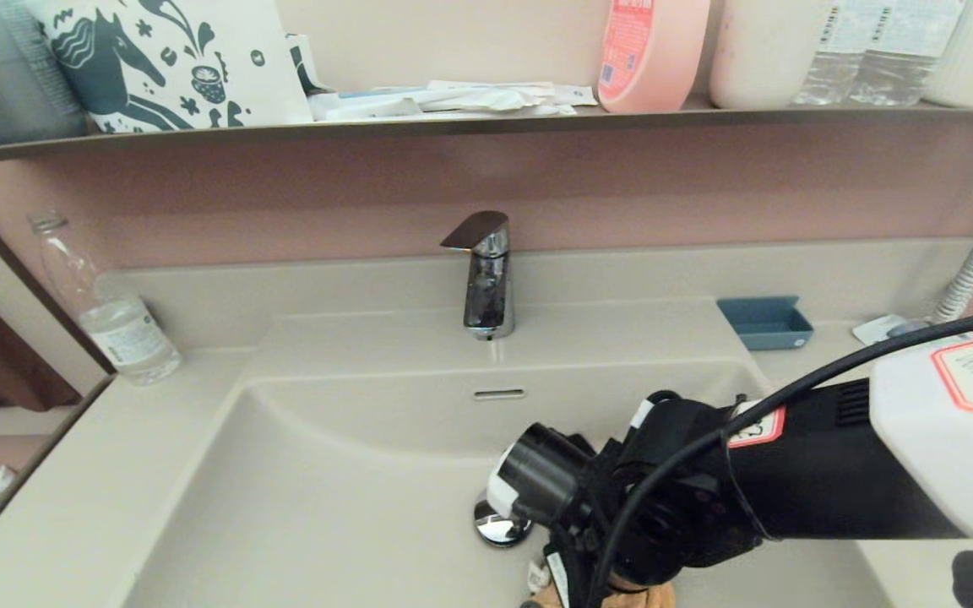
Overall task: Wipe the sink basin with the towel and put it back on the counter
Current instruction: Wipe the sink
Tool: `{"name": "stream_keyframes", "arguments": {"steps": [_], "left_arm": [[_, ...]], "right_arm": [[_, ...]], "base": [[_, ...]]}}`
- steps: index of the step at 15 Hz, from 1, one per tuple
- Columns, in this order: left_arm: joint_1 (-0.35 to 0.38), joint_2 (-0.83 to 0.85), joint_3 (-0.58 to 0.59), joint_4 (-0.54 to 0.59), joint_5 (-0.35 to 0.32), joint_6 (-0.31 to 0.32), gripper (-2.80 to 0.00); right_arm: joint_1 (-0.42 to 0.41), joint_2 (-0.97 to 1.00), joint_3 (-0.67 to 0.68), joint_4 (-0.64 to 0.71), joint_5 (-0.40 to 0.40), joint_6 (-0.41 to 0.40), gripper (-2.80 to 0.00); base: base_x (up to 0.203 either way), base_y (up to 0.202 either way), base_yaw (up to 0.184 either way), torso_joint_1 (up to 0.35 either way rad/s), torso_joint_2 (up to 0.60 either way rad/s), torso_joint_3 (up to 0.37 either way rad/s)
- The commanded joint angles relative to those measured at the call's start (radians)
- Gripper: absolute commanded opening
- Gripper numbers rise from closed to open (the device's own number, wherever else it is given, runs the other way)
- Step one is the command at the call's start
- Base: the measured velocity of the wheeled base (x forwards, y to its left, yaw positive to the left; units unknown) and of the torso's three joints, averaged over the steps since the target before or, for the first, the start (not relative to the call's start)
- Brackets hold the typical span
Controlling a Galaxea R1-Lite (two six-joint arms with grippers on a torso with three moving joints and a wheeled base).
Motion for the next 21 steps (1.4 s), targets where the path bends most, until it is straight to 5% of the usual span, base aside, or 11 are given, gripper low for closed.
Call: {"name": "stream_keyframes", "arguments": {"steps": [1,10,14,18,21], "left_arm": [[0.0,0.001,0.0,0.001,0.0,0.0,-2.8],[0.001,0.001,0.0,0.001,0.0,0.0,-2.8],[0.0,0.001,0.0,0.001,0.0,0.0,-2.8],[0.001,0.001,0.0,0.0,0.0,0.0,-2.8],[0.001,0.001,0.0,0.0,0.0,0.0,-2.8]], "right_arm": [[0.046,0.059,-0.055,-0.006,0.019,0.011,-2.8],[0.121,0.358,-0.557,-0.002,0.068,0.029,-2.8],[0.08,0.377,-0.572,-0.207,0.017,0.027,-2.8],[0.03,0.358,-0.565,-0.214,-0.133,0.027,-2.8],[-0.01,0.339,-0.506,-0.216,-0.171,0.03,-2.8]], "base": [[0.0,0.0,0.0,0.0,0.0,0.0],[0.0,0.0,0.0,0.0,0.0,0.0],[0.0,0.0,0.0,0.0,0.0,0.0],[0.0,0.0,0.0,0.0,0.0,0.0],[0.0,0.0,0.0,0.0,0.0,0.0]]}}
